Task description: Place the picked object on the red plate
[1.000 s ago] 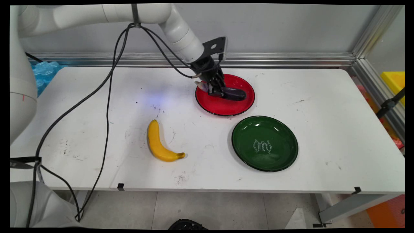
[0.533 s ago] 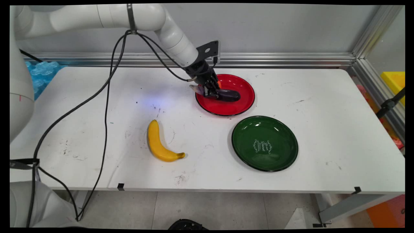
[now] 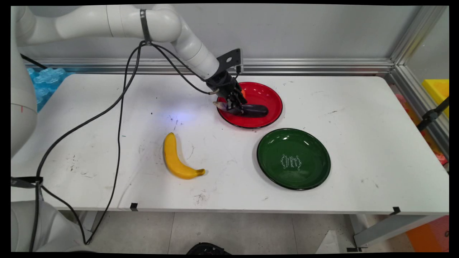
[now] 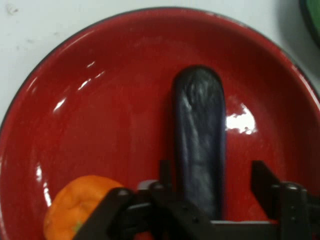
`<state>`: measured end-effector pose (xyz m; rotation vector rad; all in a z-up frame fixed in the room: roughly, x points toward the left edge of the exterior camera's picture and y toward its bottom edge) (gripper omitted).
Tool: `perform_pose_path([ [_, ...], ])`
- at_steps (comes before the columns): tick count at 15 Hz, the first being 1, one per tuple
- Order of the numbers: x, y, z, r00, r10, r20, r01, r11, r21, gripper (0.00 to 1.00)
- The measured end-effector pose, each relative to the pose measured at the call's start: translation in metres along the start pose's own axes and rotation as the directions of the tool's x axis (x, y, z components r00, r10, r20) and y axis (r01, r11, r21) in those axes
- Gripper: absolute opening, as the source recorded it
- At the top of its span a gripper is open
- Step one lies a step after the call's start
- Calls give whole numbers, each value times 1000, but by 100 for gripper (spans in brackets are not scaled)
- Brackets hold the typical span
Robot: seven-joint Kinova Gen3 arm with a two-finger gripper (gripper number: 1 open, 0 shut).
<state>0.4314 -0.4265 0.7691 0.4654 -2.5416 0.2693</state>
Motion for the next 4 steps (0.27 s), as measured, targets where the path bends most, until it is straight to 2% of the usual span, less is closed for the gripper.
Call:
perform_pose_path([
  [4, 1, 4, 2, 999, -17, -31, 17, 1000, -12, 100],
])
